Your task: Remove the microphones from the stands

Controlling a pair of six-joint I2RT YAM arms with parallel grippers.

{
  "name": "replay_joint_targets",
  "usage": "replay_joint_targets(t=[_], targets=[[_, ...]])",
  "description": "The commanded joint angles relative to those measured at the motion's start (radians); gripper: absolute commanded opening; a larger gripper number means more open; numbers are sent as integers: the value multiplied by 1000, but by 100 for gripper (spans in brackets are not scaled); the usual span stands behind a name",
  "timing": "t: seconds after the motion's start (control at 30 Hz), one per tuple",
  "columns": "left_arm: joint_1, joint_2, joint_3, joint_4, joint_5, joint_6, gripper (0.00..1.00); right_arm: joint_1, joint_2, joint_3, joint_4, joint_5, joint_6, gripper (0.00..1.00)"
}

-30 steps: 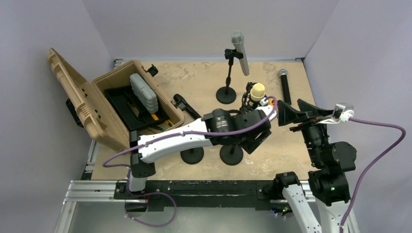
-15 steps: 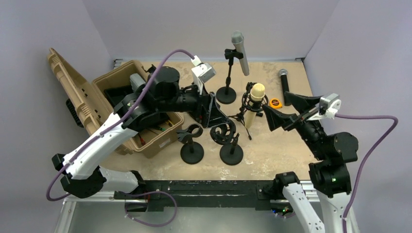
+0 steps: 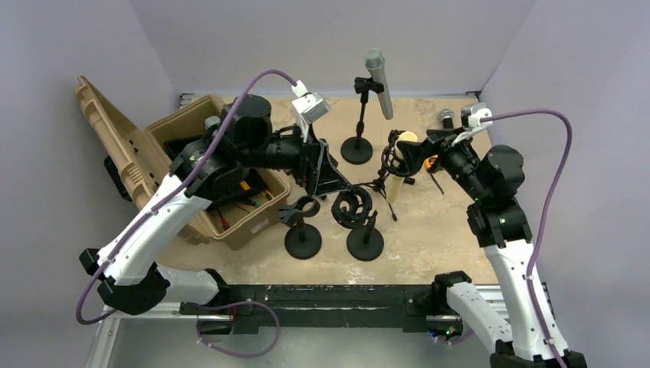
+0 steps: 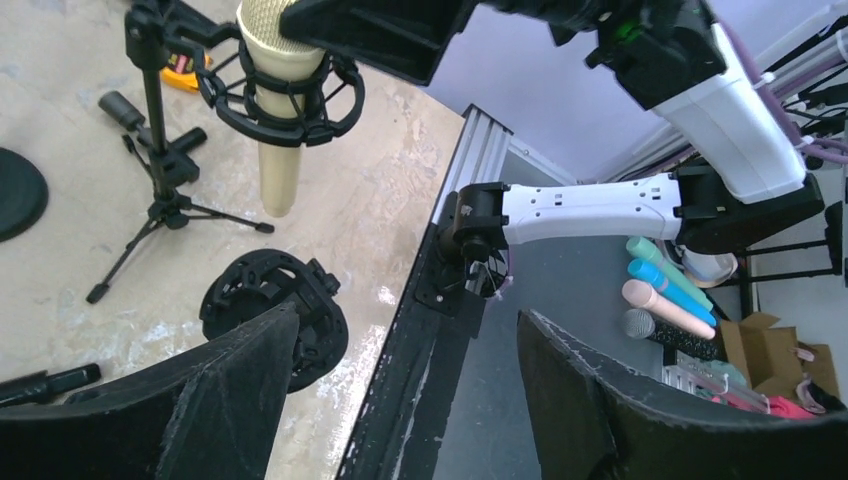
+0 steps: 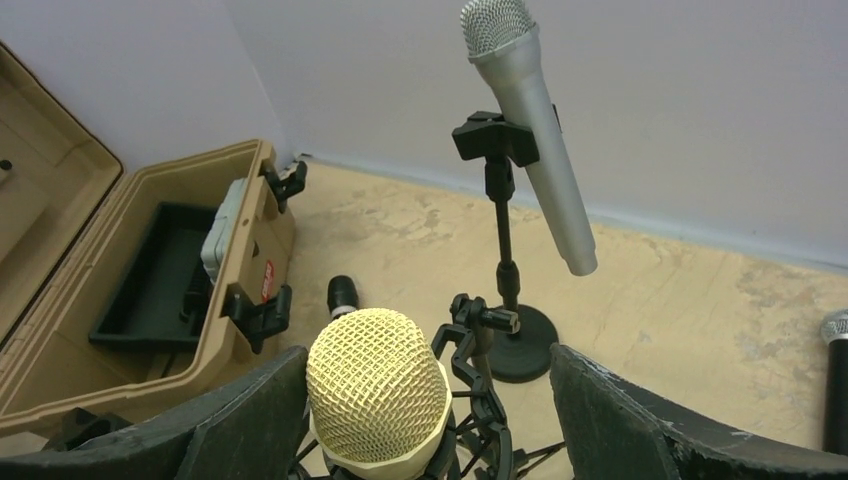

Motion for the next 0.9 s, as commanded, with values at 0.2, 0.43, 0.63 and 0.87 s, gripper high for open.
replay_joint_targets(t=[0.2, 0.43, 0.63, 0.87], targets=[[8, -35, 119, -129, -33, 181, 80, 20, 48, 14, 43, -16, -7, 75], [9, -96, -16, -61, -57, 212, 80, 53, 54, 18, 27, -50, -14, 77], [29, -112, -92, -18, -39, 200, 80, 81, 80, 27, 33, -40, -21, 58], [31, -117, -120, -9, -41, 216, 80, 104, 107, 91, 37, -29, 3, 21]])
